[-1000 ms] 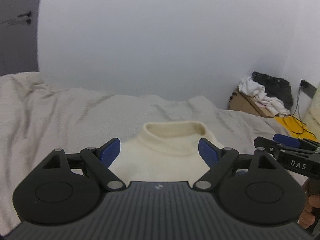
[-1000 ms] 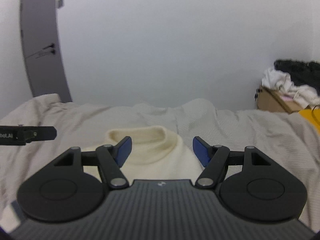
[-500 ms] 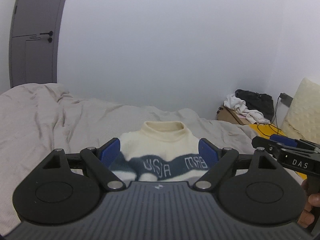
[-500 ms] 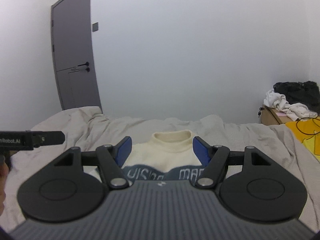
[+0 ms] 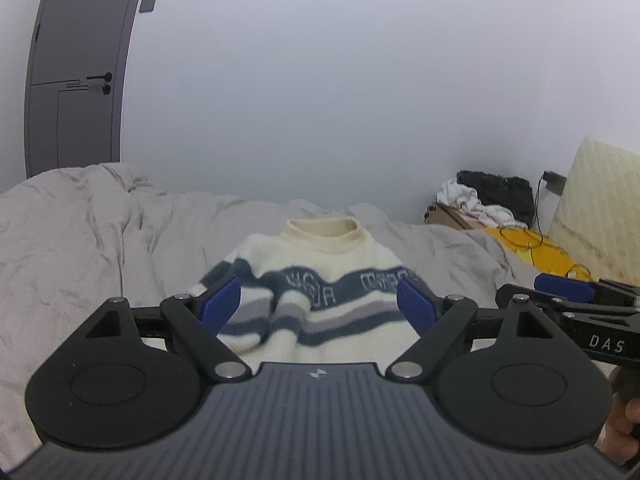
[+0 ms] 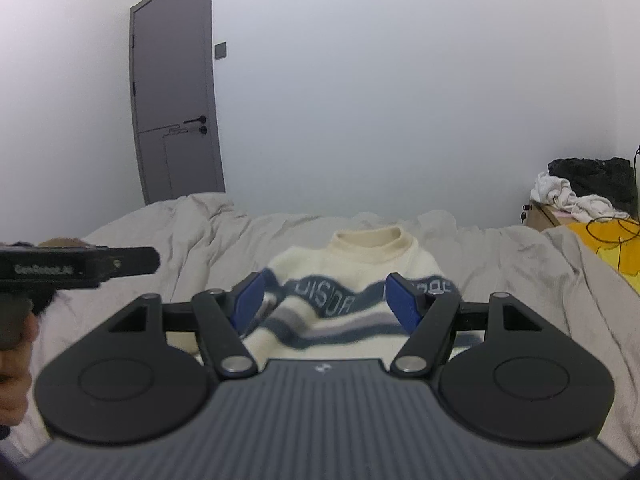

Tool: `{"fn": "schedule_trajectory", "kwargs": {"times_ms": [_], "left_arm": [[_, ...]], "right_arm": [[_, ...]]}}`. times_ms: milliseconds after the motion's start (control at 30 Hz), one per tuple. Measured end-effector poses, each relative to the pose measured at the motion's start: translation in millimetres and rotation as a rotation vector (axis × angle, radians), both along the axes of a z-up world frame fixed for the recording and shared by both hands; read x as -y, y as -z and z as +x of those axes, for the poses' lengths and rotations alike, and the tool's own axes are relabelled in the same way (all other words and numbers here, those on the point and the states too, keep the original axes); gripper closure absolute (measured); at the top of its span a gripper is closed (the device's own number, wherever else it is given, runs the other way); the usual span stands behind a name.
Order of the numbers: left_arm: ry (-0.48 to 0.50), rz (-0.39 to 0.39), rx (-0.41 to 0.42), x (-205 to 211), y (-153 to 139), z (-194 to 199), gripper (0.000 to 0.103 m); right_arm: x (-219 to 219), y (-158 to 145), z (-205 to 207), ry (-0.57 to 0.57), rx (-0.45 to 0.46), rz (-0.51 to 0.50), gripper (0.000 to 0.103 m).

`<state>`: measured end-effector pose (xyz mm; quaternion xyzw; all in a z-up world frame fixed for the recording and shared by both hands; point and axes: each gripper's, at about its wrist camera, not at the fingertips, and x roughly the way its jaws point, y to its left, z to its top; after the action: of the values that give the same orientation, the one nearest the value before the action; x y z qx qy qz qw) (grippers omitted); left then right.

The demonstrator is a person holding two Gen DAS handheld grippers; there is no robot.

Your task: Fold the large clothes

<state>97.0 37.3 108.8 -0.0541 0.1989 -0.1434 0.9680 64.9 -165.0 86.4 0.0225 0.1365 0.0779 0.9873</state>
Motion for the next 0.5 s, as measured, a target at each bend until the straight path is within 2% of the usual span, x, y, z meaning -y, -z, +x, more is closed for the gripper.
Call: {"fn": "schedule_trajectory", "kwargs": {"times_ms": [167, 333, 500], "left_arm": [[-0.007, 0.015, -0.015, 7, 38, 2, 0.015], [-0.018, 0.043, -0.061, 11, 74, 13, 0.015], [-0.066, -0.045, -0.133, -3, 89, 32, 0.015]], "right_arm": [[0, 21, -6, -0.007, -0.022, 0.004, 0.034], [2, 41, -5, -0.015, -0.003, -0.008, 0.034], [10, 65, 4, -0.025, -0.039, 0.017, 0.034]]}}
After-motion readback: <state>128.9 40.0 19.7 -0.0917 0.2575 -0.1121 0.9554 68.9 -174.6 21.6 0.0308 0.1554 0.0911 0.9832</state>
